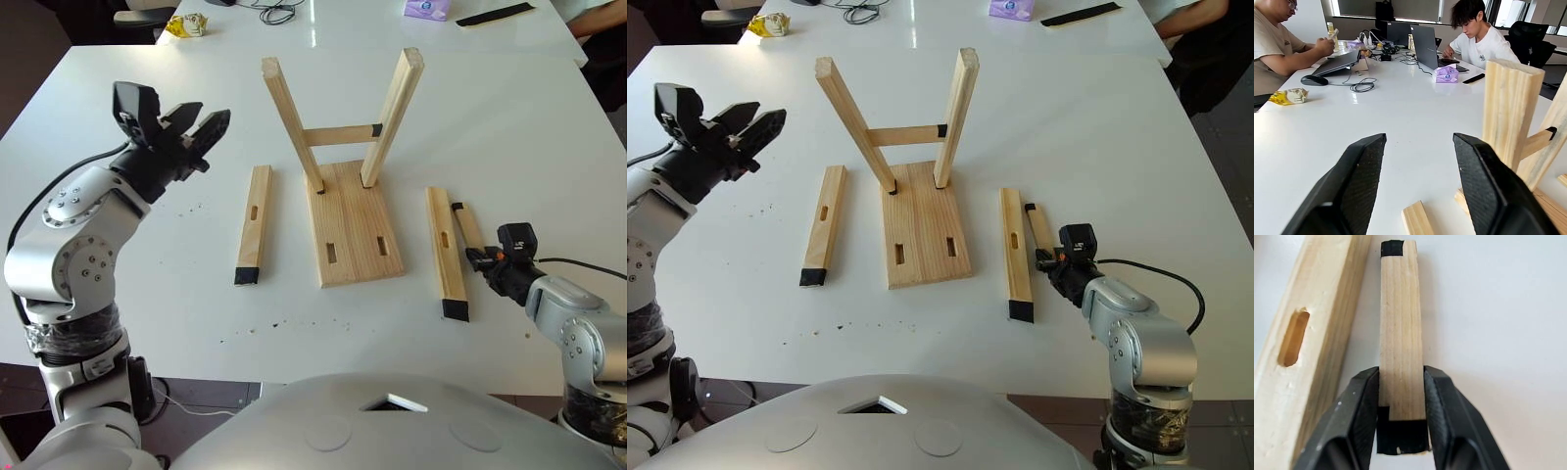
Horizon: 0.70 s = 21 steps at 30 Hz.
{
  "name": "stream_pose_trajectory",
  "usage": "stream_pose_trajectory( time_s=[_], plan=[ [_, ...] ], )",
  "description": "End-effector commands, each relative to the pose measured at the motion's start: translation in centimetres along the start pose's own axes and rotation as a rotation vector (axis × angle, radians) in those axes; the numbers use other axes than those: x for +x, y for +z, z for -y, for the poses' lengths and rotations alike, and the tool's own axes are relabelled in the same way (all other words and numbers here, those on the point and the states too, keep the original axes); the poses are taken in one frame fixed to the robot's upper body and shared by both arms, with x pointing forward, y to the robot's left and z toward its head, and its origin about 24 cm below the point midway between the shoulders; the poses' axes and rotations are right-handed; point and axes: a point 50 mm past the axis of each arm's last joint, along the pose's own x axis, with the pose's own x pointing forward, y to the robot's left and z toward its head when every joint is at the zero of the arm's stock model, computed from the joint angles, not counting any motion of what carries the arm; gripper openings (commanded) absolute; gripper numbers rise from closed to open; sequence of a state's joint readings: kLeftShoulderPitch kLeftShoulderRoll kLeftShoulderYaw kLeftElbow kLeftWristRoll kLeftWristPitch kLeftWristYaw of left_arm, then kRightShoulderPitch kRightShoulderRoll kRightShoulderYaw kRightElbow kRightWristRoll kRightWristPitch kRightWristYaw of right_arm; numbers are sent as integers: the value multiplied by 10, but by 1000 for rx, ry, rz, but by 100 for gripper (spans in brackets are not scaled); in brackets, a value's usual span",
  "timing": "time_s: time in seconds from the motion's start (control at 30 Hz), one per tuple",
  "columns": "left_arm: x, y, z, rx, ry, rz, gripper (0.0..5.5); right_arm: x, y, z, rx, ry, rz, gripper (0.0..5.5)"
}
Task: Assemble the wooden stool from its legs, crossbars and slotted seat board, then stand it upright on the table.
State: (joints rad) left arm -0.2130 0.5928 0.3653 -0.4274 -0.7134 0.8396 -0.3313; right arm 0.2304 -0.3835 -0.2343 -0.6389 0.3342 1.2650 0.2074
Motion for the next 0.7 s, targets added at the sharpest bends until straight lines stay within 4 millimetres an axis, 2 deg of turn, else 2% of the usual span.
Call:
stream_pose_trajectory(
  time_s=[0.03, 0.2, 0.27, 0.3, 0.37, 0.43, 0.5, 0.6, 0.7],
  plan=[
    [-6, 18, -18, 42, 42, 40, 256, 5, -8, 14, 34, -47, -70, 130],
    [-9, 51, -30, 11, 30, 107, 256, -8, 33, 29, 32, -52, 152, 130],
    [-10, 59, -21, 0, -58, 111, 256, -17, 62, 32, 2, 2, 301, 130],
    [-14, 61, -8, -8, -170, 101, 256, -24, 76, 33, -8, 46, 380, 130],
    [-30, 62, 26, -19, -498, 81, 256, -41, 106, 31, -23, 179, 543, 130],
    [-41, 62, 46, -41, -694, 76, 256, -57, 124, 24, -53, 324, 636, 130],
    [-41, 64, 56, -79, -800, 87, 256, -76, 136, 12, -110, 536, 687, 130],
    [-34, 72, 64, -189, -922, 140, 256, -98, 142, 0, -169, 846, 681, 130],
    [-16, 76, 75, -289, -1007, 173, 256, -110, 146, -14, -219, 1076, 660, 130]
  ],
)
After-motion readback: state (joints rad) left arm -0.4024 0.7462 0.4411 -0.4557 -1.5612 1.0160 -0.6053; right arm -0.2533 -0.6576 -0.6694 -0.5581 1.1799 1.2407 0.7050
